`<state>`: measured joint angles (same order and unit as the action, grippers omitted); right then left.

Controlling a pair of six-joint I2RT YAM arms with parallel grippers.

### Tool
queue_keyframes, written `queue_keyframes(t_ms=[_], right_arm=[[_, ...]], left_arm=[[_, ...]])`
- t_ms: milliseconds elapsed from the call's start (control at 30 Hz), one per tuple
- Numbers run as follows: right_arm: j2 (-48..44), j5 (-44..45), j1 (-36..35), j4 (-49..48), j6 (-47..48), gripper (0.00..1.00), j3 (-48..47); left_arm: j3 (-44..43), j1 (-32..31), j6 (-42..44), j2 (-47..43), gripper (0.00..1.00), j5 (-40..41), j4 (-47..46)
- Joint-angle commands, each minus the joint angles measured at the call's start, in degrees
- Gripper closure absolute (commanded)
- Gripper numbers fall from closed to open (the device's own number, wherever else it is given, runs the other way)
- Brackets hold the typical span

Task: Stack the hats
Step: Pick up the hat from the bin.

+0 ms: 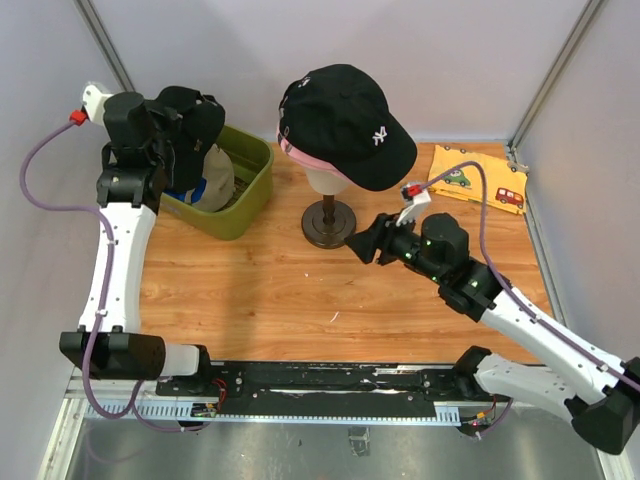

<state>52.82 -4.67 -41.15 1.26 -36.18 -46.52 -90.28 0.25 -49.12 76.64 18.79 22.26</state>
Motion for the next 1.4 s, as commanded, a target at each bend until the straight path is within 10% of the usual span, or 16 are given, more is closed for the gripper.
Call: queue_keyframes(t_ms=[0,567,1367], right_arm=[[4.08,9.69,-10.50,0.34,11.70,0.46,-5.80],[31.04,12.80,-23.18,-17.06,36.22,0.44,-28.51],[41.94,11.43,-27.93,-29.65,40.75,0.43,-40.49]], left_arm=[[-5.76,0.40,-6.41,-3.34,1.00,-3.70,2.78],[-9.83,0.41,-31.67,-13.34,0.99,-20.93,9.35],[-14.22,0.46,-46.57,-16.22,1.00,-31.68,10.53]])
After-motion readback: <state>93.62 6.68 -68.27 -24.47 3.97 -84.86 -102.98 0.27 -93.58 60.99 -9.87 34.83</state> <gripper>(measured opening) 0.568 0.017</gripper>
